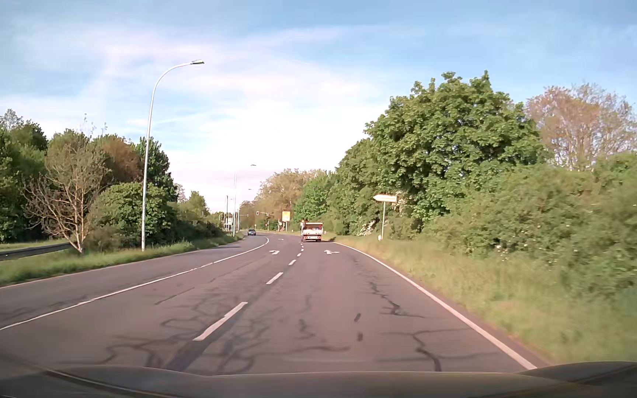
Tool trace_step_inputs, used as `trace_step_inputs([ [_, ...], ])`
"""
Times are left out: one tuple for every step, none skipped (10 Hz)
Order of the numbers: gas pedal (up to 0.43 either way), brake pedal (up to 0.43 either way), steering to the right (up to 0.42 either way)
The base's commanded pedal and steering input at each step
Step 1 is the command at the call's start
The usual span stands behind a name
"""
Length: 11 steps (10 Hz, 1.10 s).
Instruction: Follow the waypoints while adhering to traffic rules and regulations
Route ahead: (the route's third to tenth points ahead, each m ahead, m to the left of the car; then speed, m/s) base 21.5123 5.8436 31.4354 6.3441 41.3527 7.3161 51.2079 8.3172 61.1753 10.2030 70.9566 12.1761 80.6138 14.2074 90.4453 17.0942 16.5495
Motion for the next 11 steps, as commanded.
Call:
trace_step_inputs([
  [0.000,0.000,-0.016],
  [0.000,0.000,-0.015],
  [0.000,0.000,-0.015],
  [0.000,0.000,-0.015],
  [0.000,0.000,-0.015],
  [0.000,0.000,-0.015],
  [0.000,0.000,-0.015],
  [0.000,0.000,-0.015],
  [0.000,0.000,-0.014],
  [0.000,0.000,-0.014],
  [0.000,0.000,-0.014],
])
